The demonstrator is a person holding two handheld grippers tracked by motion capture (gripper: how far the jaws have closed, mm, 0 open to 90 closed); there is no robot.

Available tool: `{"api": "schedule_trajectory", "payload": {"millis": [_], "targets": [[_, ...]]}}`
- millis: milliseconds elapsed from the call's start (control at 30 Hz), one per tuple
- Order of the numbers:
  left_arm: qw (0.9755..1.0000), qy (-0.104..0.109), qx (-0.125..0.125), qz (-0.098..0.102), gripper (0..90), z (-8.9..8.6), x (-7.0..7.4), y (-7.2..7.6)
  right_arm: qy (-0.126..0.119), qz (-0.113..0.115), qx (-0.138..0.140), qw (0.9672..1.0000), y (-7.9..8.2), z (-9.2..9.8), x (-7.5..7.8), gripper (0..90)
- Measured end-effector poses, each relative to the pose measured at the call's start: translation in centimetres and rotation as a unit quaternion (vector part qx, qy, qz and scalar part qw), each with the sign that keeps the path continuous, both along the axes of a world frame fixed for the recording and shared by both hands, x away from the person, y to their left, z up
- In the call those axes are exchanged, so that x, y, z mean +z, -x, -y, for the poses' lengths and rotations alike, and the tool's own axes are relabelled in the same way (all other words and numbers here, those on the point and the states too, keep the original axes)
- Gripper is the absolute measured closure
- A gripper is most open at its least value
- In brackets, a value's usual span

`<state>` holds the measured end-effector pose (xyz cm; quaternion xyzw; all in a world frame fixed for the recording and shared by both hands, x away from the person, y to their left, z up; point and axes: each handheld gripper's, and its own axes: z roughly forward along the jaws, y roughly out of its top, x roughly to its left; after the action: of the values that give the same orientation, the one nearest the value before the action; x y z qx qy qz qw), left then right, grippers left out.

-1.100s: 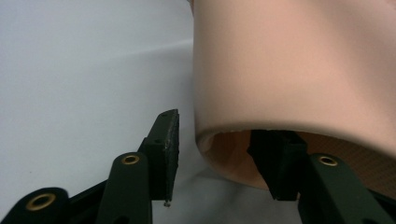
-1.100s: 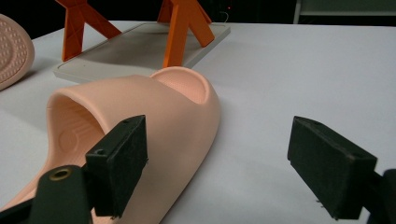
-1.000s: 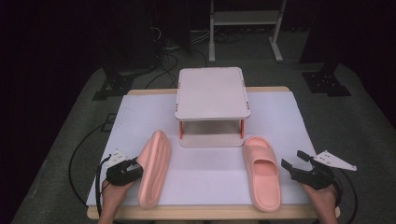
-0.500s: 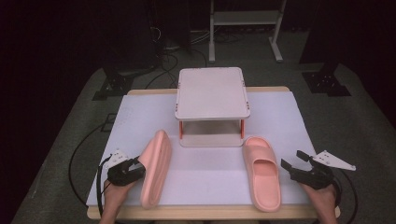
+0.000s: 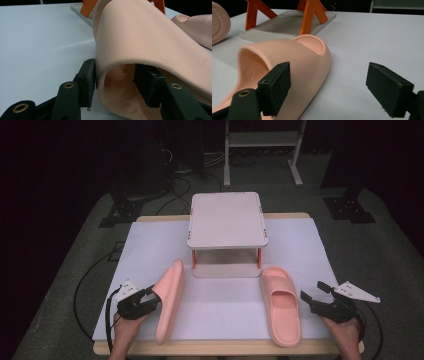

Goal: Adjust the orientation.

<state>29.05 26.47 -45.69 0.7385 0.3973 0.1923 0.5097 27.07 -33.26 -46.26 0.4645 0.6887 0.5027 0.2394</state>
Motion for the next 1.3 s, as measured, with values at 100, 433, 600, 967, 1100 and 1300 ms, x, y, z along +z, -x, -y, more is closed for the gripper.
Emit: {"api": "schedule_trajectory", "payload": {"millis": [100, 433, 600, 967, 1100, 1300], "targets": [[1.0000, -0.001, -0.003, 0.001, 51.6, 0.2, 0.0, 0.0, -0.001, -0.001, 0.000, 1.0000, 0.0, 0.0, 0.0, 19.5], [1.0000, 0.000, 0.003, 0.008, 50.8, 0.6, 0.0, 0.1, -0.002, -0.001, -0.001, 1.0000, 0.1, 0.1, 0.0, 19.5], [0.9999, 0.006, -0.004, 0.014, 51.9, 0.8, 0.2, 0.2, -0.002, -0.001, 0.000, 1.0000, 0.0, 0.1, 0.0, 19.5], [1.0000, -0.001, 0.003, 0.007, 52.6, 2.2, 0.0, -0.1, -0.004, -0.003, 0.003, 1.0000, 0.0, 0.0, 0.0, 19.5], [1.0000, -0.002, -0.004, 0.006, 51.3, 2.4, -0.1, -0.1, -0.004, -0.003, 0.004, 1.0000, 0.0, 0.0, -0.1, 19.5], [0.9998, 0.004, -0.019, 0.001, 47.3, 2.9, -0.2, -0.2, -0.008, -0.003, 0.011, 0.9999, 0.0, 0.1, -0.1, 19.5]]}}
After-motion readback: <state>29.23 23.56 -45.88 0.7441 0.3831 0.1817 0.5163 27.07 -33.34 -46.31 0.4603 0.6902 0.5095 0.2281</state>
